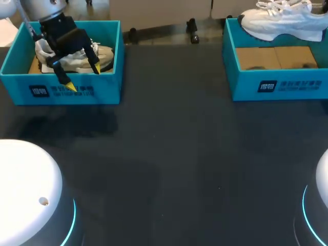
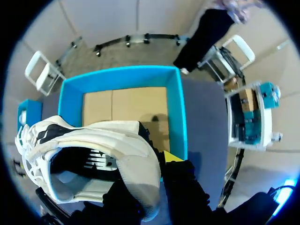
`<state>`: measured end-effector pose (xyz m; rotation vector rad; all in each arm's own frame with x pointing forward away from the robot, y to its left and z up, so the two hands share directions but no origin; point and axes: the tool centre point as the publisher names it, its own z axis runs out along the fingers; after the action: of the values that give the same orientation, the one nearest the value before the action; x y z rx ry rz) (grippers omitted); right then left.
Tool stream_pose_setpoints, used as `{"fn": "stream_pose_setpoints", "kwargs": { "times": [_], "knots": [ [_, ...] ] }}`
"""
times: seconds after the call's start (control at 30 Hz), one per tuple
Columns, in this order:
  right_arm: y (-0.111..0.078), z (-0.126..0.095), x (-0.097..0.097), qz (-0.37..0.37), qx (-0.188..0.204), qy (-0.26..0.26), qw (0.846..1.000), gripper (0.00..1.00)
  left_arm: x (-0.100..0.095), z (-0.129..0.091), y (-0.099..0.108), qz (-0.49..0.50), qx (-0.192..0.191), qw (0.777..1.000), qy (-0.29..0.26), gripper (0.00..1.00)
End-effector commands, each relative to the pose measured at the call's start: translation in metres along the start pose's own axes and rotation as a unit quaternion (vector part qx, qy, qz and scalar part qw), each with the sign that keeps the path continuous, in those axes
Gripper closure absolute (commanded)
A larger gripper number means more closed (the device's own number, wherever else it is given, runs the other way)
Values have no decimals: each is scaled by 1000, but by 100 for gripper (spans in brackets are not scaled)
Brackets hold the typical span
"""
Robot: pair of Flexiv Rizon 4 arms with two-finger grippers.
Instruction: Take the shoe out of the shoebox, open the shoe tongue, remove and reinsert the insole, then place the shoe into the shoebox
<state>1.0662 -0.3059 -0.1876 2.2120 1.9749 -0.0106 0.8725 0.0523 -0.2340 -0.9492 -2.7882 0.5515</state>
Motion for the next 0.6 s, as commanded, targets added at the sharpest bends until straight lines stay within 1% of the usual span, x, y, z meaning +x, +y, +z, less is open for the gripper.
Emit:
{"fn": "stream_pose_setpoints", "kwargs": {
  "times": [0.03,0.33,0.37,0.4,0.47,0.53,0.6],
  "knots": [
    [-2,-4,4,9,-2,-6,1000,100,1,-1,0,0,-1,1000,0,0],
    [-2,-4,4,9,-2,-6,1000,100,1,-1,0,0,-1,1000,0,0],
    [-2,-1,3,4,-15,-5,1000,100,1,-1,0,0,-1,1000,0,0],
    [-2,3,2,14,-13,-16,1000,100,1,-1,0,0,-1,1000,0,0],
    [-3,10,0,6,-19,-22,1000,100,1,-1,0,0,-1,1000,0,0],
    [-4,20,-2,8,-8,-35,999,100,1,-1,0,0,-1,1000,0,0],
    [-6,31,-3,2,-13,-28,1000,100,1,-1,0,0,-1,1000,0,0]
  ]
}}
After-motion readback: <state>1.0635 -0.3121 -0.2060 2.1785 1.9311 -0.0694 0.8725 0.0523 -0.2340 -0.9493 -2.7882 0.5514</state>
